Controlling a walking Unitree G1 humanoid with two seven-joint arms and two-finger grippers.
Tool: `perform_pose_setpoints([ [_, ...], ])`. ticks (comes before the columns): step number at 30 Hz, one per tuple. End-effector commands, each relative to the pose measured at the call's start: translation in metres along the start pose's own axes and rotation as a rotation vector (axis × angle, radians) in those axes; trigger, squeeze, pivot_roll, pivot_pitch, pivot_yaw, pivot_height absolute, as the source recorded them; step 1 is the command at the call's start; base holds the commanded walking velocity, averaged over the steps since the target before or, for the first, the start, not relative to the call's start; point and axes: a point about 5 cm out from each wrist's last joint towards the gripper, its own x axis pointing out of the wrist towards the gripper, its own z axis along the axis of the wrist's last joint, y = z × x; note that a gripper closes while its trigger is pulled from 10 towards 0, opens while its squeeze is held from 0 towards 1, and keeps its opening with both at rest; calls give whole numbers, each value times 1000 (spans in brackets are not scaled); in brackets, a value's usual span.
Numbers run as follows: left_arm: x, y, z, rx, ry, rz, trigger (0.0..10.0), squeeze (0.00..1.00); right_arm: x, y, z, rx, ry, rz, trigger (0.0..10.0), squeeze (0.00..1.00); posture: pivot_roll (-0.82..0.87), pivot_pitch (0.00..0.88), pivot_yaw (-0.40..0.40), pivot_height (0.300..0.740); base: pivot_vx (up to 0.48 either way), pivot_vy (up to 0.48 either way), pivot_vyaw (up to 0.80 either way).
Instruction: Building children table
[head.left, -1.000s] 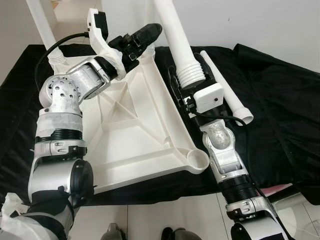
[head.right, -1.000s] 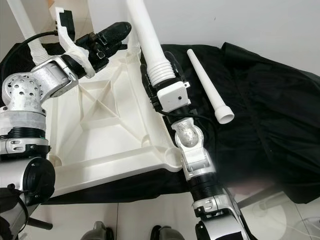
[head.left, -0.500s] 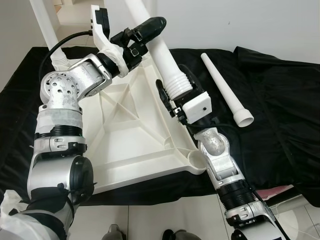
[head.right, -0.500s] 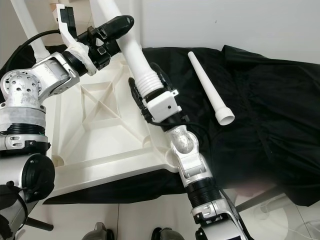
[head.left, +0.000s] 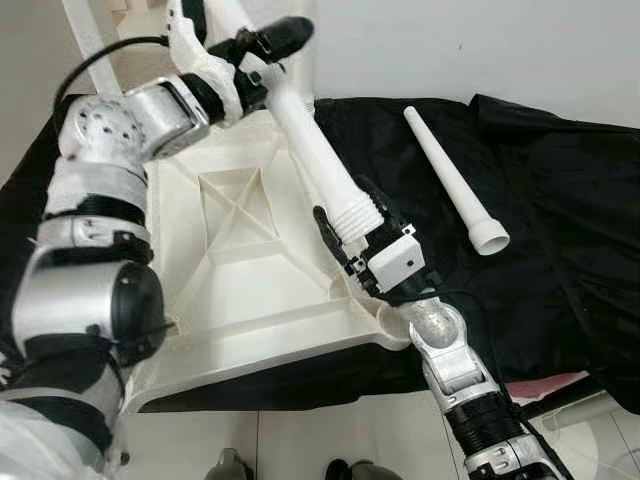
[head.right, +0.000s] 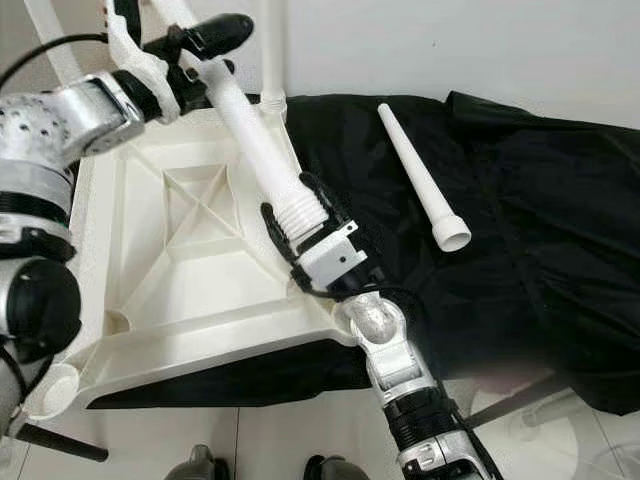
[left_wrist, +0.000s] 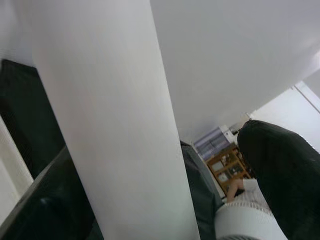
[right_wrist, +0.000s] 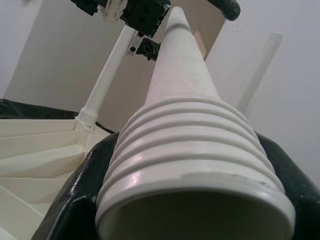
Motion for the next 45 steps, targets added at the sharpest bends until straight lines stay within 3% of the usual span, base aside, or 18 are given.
perform_pose_setpoints([
  [1,-2,-20,10,41,-17,-360,8627,0,-4,4,-5,-6,28,31,10000,0,-47,81,17,740,0,0,0],
  [3,-2,-18,13,48,-20,-343,8627,0,-4,3,-5,-8,29,30,10000,0,-47,81,17,740,0,0,0],
  [4,-2,-17,15,33,-35,-331,0,0,-4,3,-5,-10,30,26,10000,0,-49,82,19,740,0,0,0],
  [20,-2,-4,15,19,-38,-270,0,0,-2,2,-5,25,23,-27,10000,0,-44,86,6,740,0,0,0],
  [22,-2,-2,16,13,-47,-256,0,0,-2,2,-5,38,23,-41,10000,39,-44,86,5,740,0,0,0],
  [23,-2,-2,17,15,-53,-249,0,0,-2,1,-5,61,27,-56,10000,1000,-45,88,4,740,0,0,0],
  [26,-2,0,18,24,-60,-217,0,0,-2,-1,-6,101,32,-84,10000,1000,-45,88,3,740,0,0,0],
  [27,-2,1,19,29,-62,-201,9255,0,-3,-1,-6,112,33,-92,10000,1000,-44,90,3,740,0,0,0],
  [28,-1,3,20,59,-65,-168,10000,0,-3,-5,-8,141,48,-135,10000,1000,-45,91,1,740,0,0,0],
  [33,-2,8,26,161,-84,-66,10000,0,-9,-15,-20,229,133,-225,10000,1000,-48,95,1,740,0,0,0],
  [34,-2,9,28,196,-93,-45,10000,0,-11,-18,-24,245,165,-250,10000,0,-50,96,0,740,0,0,0],
  [35,-2,9,28,196,-93,-45,10000,0,-11,-18,-24,245,165,-250,10000,0,-50,96,0,740,0,0,0],
  [38,-1,8,32,338,-111,13,10000,0,-14,-20,-31,259,240,-266,10000,0,-56,96,1,740,0,0,0],
  [41,0,7,33,335,-118,17,10000,0,-15,-19,-35,283,276,-262,10000,0,-57,96,1,740,0,0,0],
  [42,2,5,33,388,-133,48,10000,0,-17,-16,-39,283,328,-248,10000,0,-59,98,-4,740,0,0,0],
  [45,4,4,33,448,-144,81,10000,0,-18,-13,-40,295,351,-226,10000,0,-61,97,-9,740,0,0,0],
])
